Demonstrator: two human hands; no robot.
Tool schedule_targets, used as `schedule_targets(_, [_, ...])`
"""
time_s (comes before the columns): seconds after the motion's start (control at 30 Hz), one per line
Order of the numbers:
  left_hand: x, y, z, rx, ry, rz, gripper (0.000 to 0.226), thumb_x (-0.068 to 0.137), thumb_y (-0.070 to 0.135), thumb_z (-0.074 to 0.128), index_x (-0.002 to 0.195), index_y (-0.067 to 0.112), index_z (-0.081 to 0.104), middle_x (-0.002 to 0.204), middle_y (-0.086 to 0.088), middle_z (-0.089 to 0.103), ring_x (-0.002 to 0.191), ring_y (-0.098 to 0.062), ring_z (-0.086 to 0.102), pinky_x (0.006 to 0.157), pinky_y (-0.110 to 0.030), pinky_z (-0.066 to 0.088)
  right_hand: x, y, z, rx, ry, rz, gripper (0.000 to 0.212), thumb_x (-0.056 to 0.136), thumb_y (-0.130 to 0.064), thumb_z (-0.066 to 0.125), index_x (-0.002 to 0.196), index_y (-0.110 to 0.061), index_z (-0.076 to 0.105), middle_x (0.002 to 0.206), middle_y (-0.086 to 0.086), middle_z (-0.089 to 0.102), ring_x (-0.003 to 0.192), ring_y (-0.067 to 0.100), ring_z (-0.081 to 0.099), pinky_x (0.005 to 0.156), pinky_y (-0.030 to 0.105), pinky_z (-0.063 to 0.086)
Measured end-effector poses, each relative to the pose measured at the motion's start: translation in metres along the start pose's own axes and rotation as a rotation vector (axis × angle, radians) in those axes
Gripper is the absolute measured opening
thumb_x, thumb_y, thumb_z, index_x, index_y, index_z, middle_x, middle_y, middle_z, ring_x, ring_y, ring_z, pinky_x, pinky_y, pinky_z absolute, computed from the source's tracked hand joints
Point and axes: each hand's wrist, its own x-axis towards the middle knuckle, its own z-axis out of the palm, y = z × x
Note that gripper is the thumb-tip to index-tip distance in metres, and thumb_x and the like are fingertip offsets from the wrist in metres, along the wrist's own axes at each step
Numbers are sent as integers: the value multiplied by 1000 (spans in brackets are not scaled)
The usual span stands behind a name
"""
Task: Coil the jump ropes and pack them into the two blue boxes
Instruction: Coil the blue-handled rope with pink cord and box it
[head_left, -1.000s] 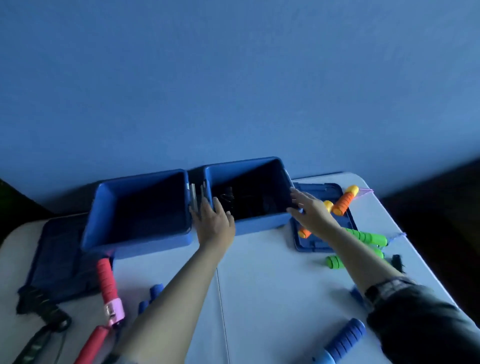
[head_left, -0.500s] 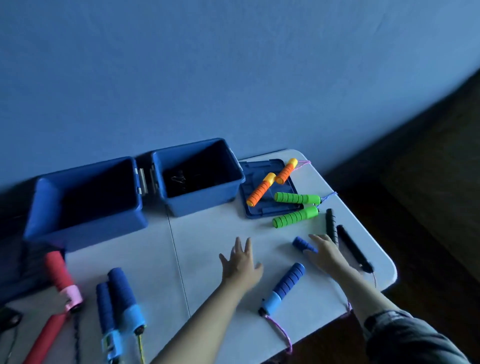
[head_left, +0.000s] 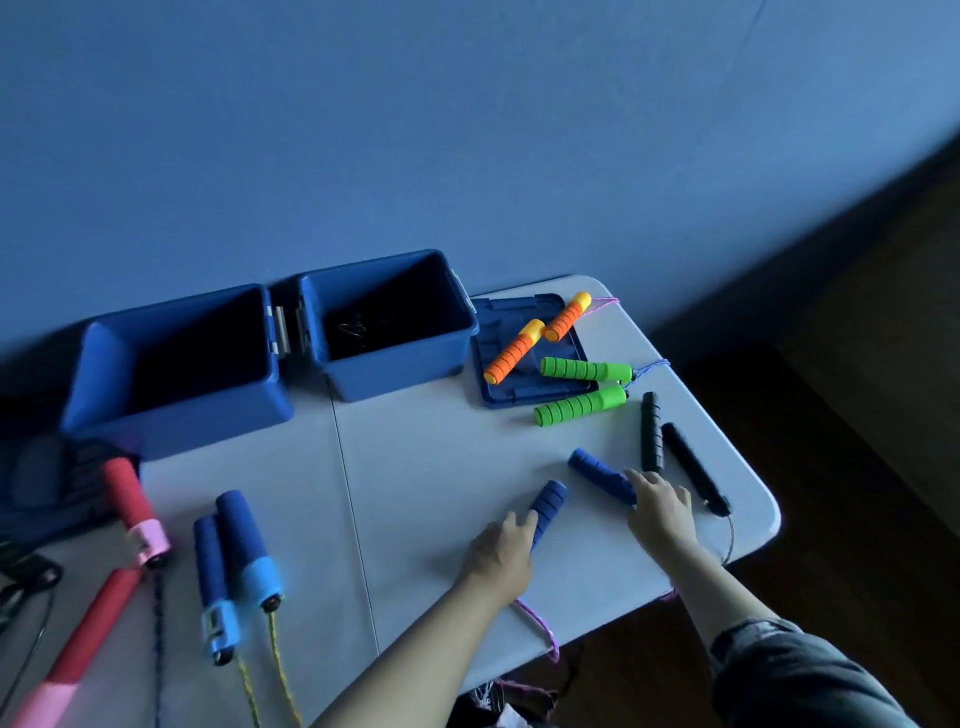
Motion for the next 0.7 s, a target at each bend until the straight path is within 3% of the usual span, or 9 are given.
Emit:
schedule_targets(0.1, [-8, -17, 3, -57, 93, -120, 54, 94, 15, 45, 145, 11, 28, 124, -14, 50, 106, -34, 57, 84, -41, 47, -1, -4, 5, -50, 34, -18, 51, 76, 2, 53, 123, -17, 58, 115, 7, 60, 108, 29, 51, 100, 34, 25])
schedule_targets(0.23, [-20, -57, 0, -168, 226, -343, 54, 94, 18, 48, 144, 13, 28, 125, -11, 49, 108, -29, 57, 84, -36, 46, -5, -29, 13, -20, 59, -109, 34, 72, -10, 67, 106, -14, 67, 99, 8, 64, 96, 32, 58, 90, 38, 34])
schedule_targets(0.37, [-37, -86, -3, -333, 318, -511, 62, 94, 21, 50, 149, 18, 22, 123, -12, 47, 105, -31, 59, 80, -35, 47, -16, -75, 21, 185, -26, -218, 41, 73, -15, 67, 114, -16, 64, 108, 8, 61, 91, 34, 61, 73, 35, 45])
schedule_targets(0.47, [-48, -97, 1, -476, 392, -538, 55, 91, 19, 53, 142, 27, 35, 113, -12, 50, 93, -31, 59, 71, -30, 46, -25, -111, 27, 417, -115, -232, 38, 75, -15, 68, 113, -15, 64, 106, 7, 64, 88, 28, 62, 72, 30, 47])
schedule_targets(0.57, [-54, -102, 2, -642, 449, -496, 40, 88, 17, 61, 126, 22, 52, 95, -9, 57, 78, -22, 53, 62, -26, 41, -34, -141, 34, 680, -224, -124, 29, 74, -10, 74, 101, -14, 64, 96, 7, 68, 86, 25, 65, 75, 32, 53])
schedule_targets(0.7, [-58, -105, 2, -757, 420, -468, 40, 83, 17, 64, 121, 24, 56, 96, -9, 65, 86, -24, 61, 70, -29, 50, -42, -168, 50, 668, -301, -146, 27, 74, -12, 76, 98, -8, 63, 104, 11, 63, 87, 24, 64, 66, 26, 47])
